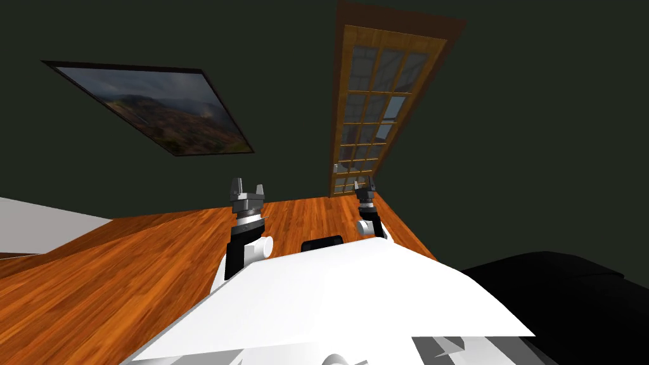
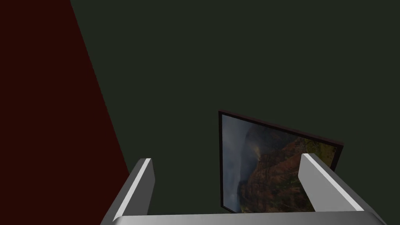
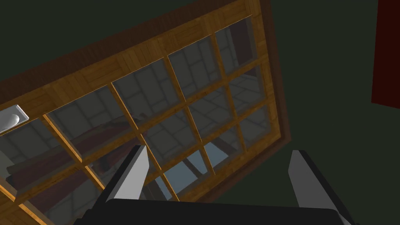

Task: Pull the door open

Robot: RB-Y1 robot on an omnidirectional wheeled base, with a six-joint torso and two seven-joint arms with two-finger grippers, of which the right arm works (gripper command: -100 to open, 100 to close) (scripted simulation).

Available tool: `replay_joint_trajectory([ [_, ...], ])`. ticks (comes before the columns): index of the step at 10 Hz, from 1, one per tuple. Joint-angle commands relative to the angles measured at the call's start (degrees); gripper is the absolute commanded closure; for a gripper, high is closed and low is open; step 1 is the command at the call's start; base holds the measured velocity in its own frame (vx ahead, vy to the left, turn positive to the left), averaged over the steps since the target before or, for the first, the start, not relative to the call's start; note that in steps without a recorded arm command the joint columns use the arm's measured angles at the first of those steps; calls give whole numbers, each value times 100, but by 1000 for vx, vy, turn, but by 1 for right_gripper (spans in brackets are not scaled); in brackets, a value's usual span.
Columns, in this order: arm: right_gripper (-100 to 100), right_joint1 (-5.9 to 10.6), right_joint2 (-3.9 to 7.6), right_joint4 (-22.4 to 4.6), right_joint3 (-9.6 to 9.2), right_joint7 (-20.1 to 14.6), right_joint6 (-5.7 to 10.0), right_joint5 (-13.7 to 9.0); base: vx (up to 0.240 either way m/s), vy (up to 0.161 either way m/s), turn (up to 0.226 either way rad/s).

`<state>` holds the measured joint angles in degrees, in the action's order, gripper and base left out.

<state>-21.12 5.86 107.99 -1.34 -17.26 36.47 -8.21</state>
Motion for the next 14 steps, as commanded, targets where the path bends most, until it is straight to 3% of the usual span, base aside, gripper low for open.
replay_joint_trajectory([
  [1,-100,70,69,-269,45,-248,67,-179,78,-35,190],
  [8,-100,294,218,-1200,113,-1048,300,-801,78,-40,150],
  [9,-100,294,218,-1218,113,-1048,300,-801,54,-42,57],
  [14,-100,490,342,-2045,172,-1744,503,-1343,70,-50,181],
])
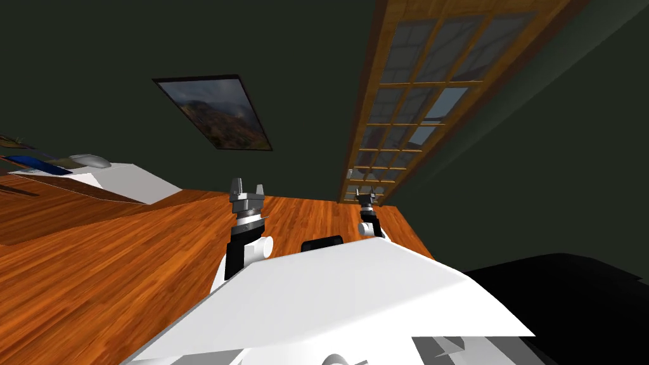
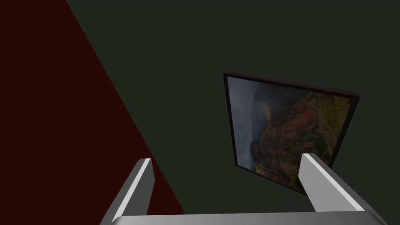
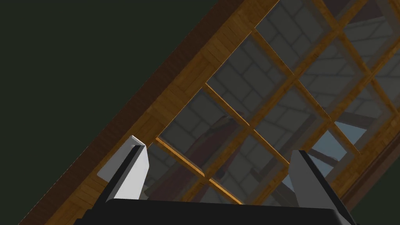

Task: Pull the door open

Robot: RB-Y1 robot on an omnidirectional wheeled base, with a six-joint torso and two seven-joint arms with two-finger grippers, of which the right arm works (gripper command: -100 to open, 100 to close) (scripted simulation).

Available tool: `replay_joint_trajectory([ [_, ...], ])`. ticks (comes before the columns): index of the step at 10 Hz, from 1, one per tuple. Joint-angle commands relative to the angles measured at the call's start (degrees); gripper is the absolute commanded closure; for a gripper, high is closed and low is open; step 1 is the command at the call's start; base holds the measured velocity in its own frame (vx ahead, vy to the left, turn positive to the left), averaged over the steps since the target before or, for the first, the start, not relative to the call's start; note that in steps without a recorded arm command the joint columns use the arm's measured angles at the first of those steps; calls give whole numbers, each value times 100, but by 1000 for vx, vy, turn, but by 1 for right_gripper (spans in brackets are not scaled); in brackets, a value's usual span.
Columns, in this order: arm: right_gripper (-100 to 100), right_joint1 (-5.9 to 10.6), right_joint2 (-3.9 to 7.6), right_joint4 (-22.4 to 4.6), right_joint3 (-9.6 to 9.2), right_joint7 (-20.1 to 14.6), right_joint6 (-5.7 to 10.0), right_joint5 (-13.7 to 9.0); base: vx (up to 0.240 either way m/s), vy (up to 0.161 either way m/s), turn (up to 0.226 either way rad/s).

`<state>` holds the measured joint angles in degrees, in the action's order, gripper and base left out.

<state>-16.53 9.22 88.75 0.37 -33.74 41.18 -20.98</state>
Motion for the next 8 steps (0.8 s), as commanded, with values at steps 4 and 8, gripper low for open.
replay_joint_trajectory([
  [4,-100,188,103,-784,49,-655,196,-501,85,-64,190],
  [8,-100,304,174,-1275,84,-1068,316,-822,55,-51,143],
])
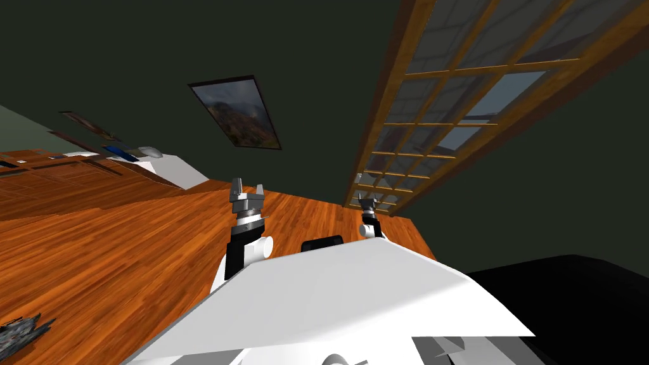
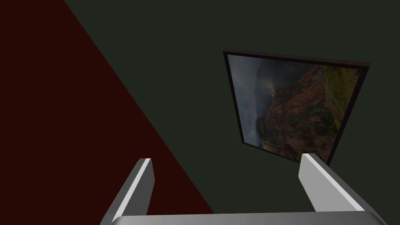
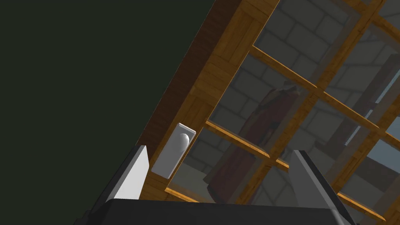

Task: Pull the door open

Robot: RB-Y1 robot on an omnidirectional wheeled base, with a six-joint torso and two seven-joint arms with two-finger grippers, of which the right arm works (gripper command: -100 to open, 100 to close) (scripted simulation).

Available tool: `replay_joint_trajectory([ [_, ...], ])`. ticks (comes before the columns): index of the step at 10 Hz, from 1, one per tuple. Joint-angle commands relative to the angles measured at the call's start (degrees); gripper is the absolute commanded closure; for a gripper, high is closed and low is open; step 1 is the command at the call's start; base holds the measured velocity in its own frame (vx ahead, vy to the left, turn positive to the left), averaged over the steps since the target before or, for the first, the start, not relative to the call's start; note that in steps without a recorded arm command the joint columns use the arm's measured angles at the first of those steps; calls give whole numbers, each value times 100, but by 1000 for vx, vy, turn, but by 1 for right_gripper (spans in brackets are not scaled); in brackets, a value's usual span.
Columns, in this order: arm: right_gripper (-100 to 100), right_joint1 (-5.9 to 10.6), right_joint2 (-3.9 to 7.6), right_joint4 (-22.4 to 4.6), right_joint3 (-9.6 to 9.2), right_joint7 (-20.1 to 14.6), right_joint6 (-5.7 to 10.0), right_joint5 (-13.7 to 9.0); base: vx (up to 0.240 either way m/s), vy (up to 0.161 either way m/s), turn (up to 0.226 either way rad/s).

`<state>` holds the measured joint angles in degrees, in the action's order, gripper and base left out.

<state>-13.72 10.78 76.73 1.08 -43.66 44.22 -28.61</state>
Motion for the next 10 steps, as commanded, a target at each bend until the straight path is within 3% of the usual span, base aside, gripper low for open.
replay_joint_trajectory([
  [1,-100,61,41,-234,24,-212,51,-165,51,-50,199],
  [10,-100,383,232,-1593,122,-1357,385,-1056,65,-77,178],
])
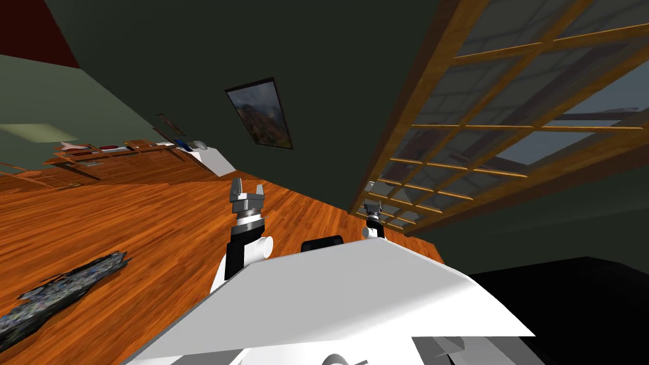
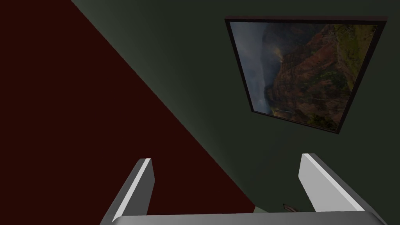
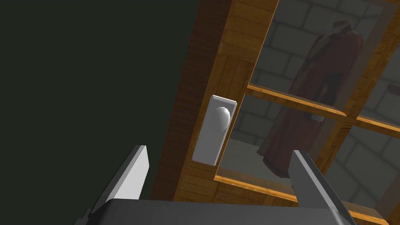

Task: Pull the door open

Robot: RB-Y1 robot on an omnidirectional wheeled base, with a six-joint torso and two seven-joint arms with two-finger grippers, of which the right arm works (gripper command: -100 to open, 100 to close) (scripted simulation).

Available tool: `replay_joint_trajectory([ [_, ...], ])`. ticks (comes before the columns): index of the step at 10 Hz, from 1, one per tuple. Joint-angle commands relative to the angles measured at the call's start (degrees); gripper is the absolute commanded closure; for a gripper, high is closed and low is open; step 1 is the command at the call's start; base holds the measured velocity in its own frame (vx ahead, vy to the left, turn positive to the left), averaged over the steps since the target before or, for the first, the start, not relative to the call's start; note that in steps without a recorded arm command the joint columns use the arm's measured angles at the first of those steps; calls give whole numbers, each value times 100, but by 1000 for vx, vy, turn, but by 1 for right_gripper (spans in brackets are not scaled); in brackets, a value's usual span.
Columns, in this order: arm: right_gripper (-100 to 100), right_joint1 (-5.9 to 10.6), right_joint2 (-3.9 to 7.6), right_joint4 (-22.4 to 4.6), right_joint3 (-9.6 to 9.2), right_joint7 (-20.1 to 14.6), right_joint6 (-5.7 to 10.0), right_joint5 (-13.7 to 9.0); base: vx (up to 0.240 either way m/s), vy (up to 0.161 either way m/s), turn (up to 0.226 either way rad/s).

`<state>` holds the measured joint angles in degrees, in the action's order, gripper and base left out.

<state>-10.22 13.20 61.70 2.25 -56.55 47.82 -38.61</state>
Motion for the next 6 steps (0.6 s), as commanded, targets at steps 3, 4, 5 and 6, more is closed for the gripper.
replay_joint_trajectory([
  [3,-100,129,48,-501,34,-413,127,-325,55,-79,147],
  [4,-100,157,64,-619,42,-513,156,-402,45,-58,146],
  [5,-100,185,80,-737,51,-612,185,-480,40,-67,145],
  [6,-100,213,96,-855,59,-711,214,-557,46,-80,147],
])
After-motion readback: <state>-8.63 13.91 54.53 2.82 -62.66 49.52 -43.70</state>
